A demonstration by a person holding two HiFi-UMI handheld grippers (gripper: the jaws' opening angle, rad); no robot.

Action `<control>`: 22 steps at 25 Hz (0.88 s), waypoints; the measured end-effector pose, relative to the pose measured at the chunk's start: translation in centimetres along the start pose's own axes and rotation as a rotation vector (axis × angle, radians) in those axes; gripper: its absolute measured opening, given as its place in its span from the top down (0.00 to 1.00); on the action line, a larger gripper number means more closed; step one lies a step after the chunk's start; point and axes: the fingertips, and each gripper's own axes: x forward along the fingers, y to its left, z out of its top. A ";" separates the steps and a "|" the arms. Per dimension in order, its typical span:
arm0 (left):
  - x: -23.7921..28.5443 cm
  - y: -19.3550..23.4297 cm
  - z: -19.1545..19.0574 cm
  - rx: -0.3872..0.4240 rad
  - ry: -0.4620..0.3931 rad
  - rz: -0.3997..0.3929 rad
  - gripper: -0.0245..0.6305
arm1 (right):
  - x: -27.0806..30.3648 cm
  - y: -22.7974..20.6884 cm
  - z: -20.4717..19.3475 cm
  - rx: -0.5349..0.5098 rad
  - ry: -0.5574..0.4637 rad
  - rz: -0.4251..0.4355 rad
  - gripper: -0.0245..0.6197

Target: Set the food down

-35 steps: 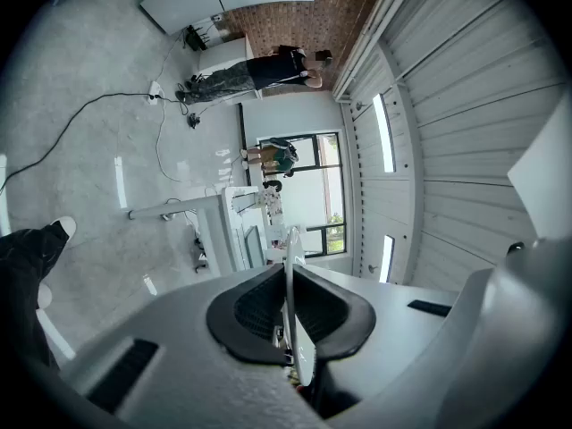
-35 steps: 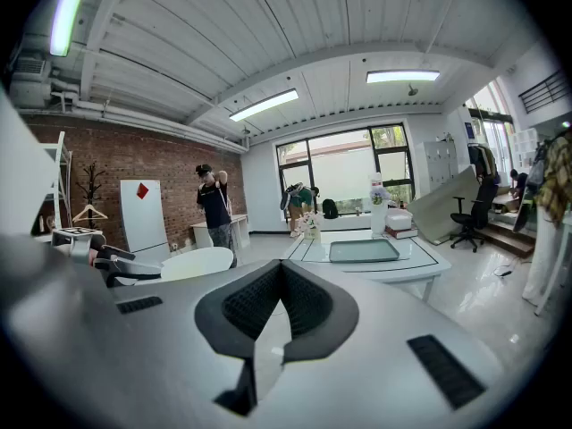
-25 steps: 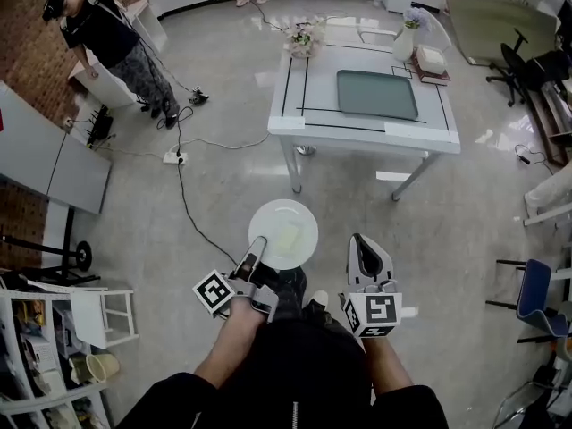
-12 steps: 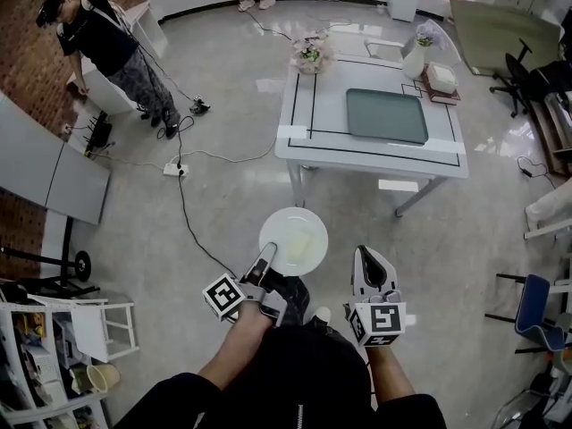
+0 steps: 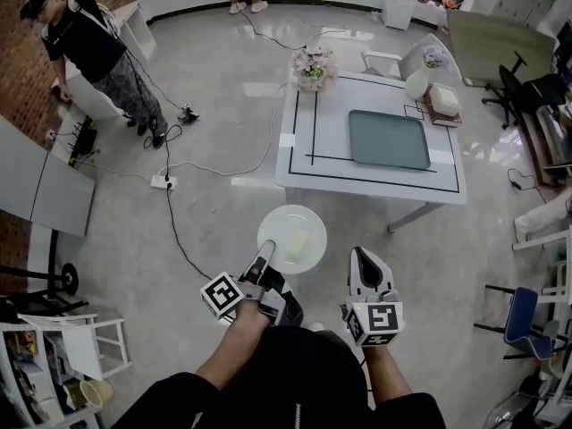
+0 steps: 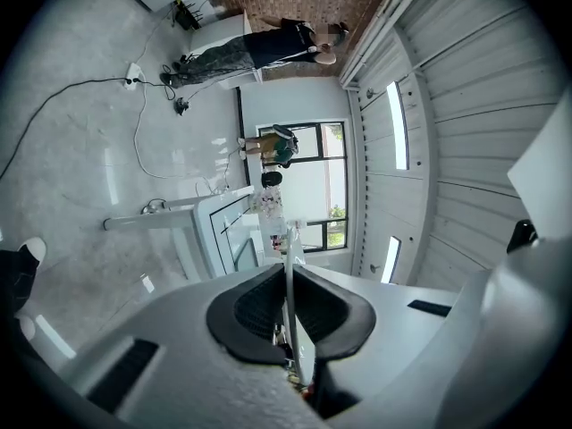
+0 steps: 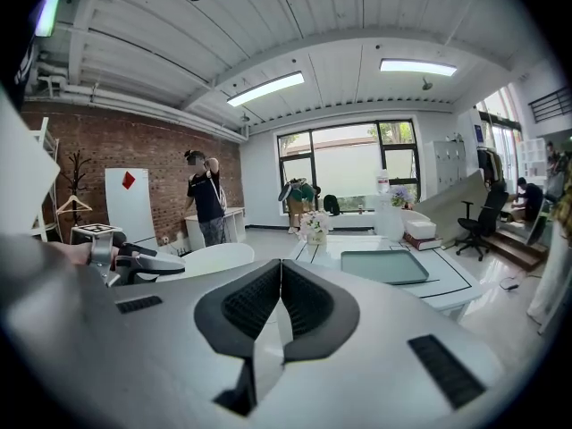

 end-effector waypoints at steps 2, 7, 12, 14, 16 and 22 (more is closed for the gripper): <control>0.5 0.3 1.3 -0.002 0.006 0.001 0.93 | 1.2 0.8 0.6 -0.004 0.001 -0.005 0.95; 1.9 0.7 4.1 -0.011 0.018 -0.004 0.93 | 3.5 1.8 1.2 -0.010 0.001 -0.022 0.95; 2.6 1.0 5.4 -0.014 0.028 0.002 0.93 | 4.3 2.0 1.9 -0.018 0.002 -0.047 0.95; 2.8 1.5 5.6 -0.020 0.025 0.011 0.93 | 4.4 2.0 2.1 -0.022 -0.001 -0.055 0.95; 3.1 1.6 5.7 -0.029 0.022 0.008 0.93 | 4.6 2.0 2.0 -0.014 0.001 -0.056 0.95; 4.0 1.9 5.8 -0.028 0.030 0.006 0.93 | 5.5 1.7 1.7 0.004 0.009 -0.052 0.95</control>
